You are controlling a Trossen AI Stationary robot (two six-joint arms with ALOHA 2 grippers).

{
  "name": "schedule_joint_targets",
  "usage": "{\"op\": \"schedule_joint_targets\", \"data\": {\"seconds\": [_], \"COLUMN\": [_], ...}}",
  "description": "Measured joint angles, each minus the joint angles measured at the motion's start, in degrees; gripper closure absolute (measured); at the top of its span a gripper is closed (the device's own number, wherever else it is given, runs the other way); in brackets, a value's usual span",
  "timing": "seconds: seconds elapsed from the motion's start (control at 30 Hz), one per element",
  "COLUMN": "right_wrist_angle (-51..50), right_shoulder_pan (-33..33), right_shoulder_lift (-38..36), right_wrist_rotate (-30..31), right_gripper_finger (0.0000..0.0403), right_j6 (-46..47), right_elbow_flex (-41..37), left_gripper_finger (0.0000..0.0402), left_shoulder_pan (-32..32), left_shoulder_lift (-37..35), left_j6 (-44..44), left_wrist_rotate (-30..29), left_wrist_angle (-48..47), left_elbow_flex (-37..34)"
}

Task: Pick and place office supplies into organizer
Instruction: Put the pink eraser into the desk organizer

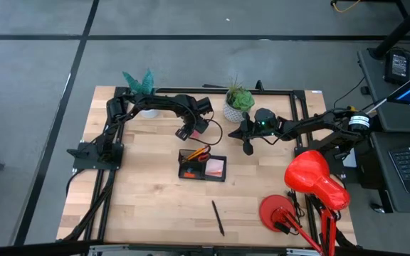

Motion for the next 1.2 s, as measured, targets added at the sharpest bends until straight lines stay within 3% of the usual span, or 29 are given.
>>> {"op": "schedule_joint_targets", "data": {"seconds": [0.47, 1.2], "right_wrist_angle": [-0.3, -0.3], "right_shoulder_pan": [0.0, 0.0], "right_shoulder_lift": [0.0, 0.0], "right_wrist_rotate": [0.0, 0.0], "right_gripper_finger": [0.0402, 0.0402], "right_j6": [1.4, 0.2], "right_elbow_flex": [0.0, 0.0], "left_gripper_finger": [0.0239, 0.0332], "left_shoulder_pan": [-1.2, -1.0], "left_shoulder_lift": [0.1, 0.3], "left_j6": [4.4, 4.4], "left_wrist_rotate": [2.0, 3.2], "left_wrist_angle": [0.2, -0.6], "left_elbow_flex": [-1.2, -1.4]}}
